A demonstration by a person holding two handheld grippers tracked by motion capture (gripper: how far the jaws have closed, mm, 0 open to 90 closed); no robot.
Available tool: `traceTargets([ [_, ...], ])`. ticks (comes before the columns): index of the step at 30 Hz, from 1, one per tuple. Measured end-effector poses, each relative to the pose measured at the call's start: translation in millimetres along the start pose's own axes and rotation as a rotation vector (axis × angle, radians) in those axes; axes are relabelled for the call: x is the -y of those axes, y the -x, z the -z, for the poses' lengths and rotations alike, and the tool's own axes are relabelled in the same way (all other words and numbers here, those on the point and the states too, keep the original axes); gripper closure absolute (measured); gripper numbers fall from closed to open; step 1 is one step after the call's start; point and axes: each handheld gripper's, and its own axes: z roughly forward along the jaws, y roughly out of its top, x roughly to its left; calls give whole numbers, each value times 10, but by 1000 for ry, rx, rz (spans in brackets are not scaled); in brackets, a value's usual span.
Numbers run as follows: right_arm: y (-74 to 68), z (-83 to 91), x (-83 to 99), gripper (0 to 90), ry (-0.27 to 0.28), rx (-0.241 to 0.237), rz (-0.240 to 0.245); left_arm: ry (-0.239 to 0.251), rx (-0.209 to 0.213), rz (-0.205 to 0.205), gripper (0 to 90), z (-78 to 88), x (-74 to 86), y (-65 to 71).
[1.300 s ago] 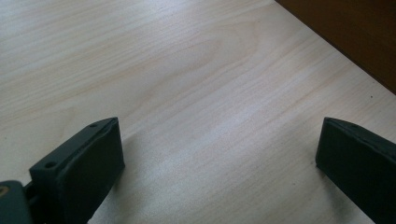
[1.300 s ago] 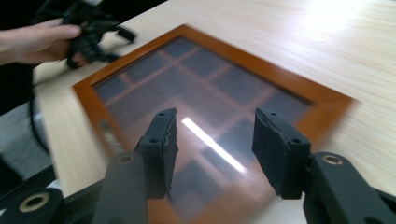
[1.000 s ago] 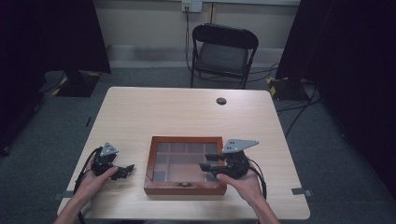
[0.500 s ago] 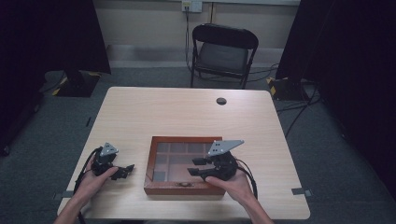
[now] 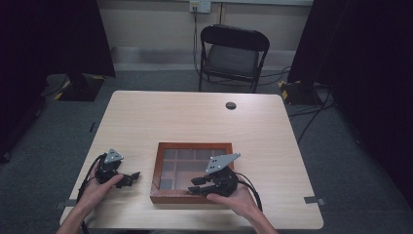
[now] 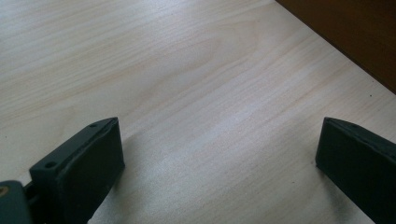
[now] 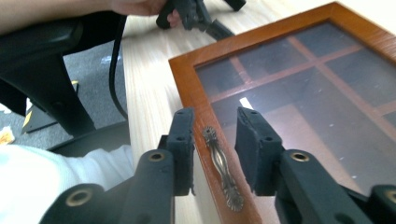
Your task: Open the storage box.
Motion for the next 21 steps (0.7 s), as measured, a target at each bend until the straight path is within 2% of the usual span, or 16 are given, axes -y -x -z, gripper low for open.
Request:
traceTargets([
  [8, 26, -134, 101, 734, -60, -15, 1, 0, 0, 0, 2, 0, 0, 0],
  [21, 60, -205, 126, 793, -83, -6, 36, -1, 4, -3, 1, 0, 1, -4],
])
